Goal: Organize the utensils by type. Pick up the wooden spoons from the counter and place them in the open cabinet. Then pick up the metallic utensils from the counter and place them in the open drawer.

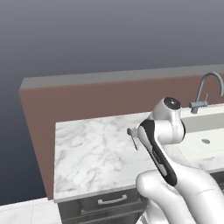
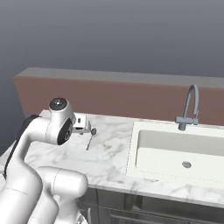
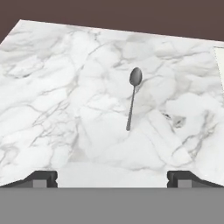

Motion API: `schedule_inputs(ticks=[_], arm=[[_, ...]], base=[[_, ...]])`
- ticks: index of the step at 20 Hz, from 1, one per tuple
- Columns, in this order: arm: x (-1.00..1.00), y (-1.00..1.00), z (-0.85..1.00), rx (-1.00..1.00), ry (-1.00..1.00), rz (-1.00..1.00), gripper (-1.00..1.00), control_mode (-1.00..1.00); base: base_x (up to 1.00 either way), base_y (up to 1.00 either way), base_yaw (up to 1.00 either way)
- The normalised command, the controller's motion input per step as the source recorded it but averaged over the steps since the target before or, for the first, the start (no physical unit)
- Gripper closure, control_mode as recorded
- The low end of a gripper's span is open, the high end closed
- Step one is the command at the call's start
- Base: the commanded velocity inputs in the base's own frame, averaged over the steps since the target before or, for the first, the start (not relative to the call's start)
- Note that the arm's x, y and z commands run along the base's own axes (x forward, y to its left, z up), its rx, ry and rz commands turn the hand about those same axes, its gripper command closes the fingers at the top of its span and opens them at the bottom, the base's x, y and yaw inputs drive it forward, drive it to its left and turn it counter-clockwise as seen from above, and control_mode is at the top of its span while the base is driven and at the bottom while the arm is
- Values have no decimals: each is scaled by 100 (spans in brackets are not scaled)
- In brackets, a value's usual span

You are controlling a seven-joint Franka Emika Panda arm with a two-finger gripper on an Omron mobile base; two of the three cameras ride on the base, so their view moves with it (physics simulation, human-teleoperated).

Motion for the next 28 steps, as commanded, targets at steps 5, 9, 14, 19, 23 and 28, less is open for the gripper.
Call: schedule_inputs(ticks=[5, 9, 14, 19, 23, 28], arm=[[81, 0, -23, 0, 12, 0, -100, -100], [70, 1, -32, -2, 16, 0, -100, -100], [62, 0, -35, -5, 10, 0, -100, -100], [16, -7, -49, -1, 3, 0, -100, -100], [8, -2, -56, -3, 4, 0, -100, -100], [3, 0, -49, -3, 0, 0, -100, -100]], base=[[0, 0, 0], [0, 0, 0], [0, 0, 0], [0, 0, 0], [0, 0, 0], [0, 0, 0]])
